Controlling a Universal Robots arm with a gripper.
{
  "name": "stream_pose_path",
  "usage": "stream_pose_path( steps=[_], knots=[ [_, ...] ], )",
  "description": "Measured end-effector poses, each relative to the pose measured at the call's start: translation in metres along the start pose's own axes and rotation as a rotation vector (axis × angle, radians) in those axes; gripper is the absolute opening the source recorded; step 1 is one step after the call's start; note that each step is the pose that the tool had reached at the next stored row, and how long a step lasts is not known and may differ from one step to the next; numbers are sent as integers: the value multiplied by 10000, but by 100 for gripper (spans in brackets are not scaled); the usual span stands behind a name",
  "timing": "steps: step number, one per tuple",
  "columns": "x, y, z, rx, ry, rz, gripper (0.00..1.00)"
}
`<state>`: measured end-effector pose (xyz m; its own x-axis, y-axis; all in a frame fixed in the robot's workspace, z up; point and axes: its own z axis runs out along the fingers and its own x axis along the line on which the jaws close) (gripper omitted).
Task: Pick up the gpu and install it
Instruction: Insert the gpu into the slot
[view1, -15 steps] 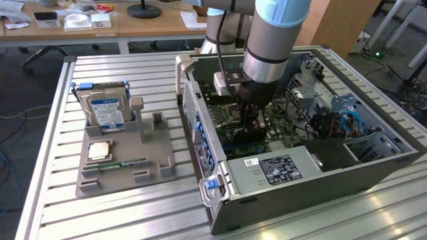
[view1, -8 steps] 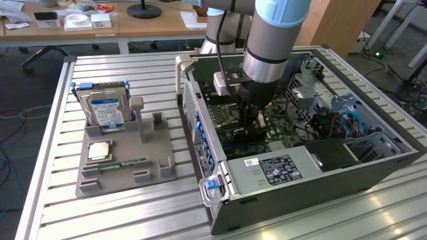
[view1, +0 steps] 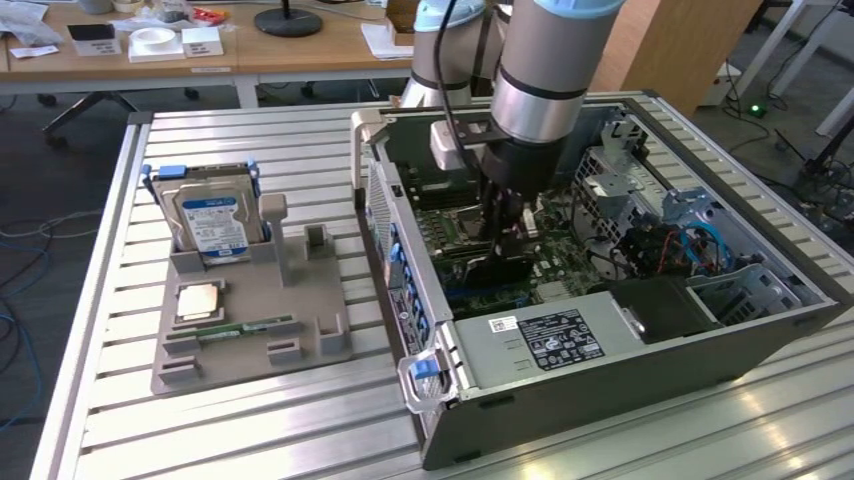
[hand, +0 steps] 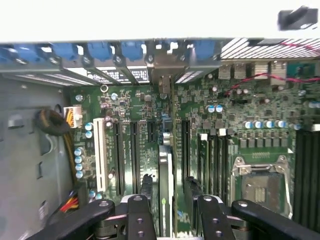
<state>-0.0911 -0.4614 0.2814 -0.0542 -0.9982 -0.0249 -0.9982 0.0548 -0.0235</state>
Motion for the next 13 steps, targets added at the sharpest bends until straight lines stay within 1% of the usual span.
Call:
stream_pose_path(
  steps=[5, 13],
  knots=[
    [-5, -5, -194, 1, -1, 0, 40],
    [-11, -11, -452, 18, -2, -1, 40]
  ],
)
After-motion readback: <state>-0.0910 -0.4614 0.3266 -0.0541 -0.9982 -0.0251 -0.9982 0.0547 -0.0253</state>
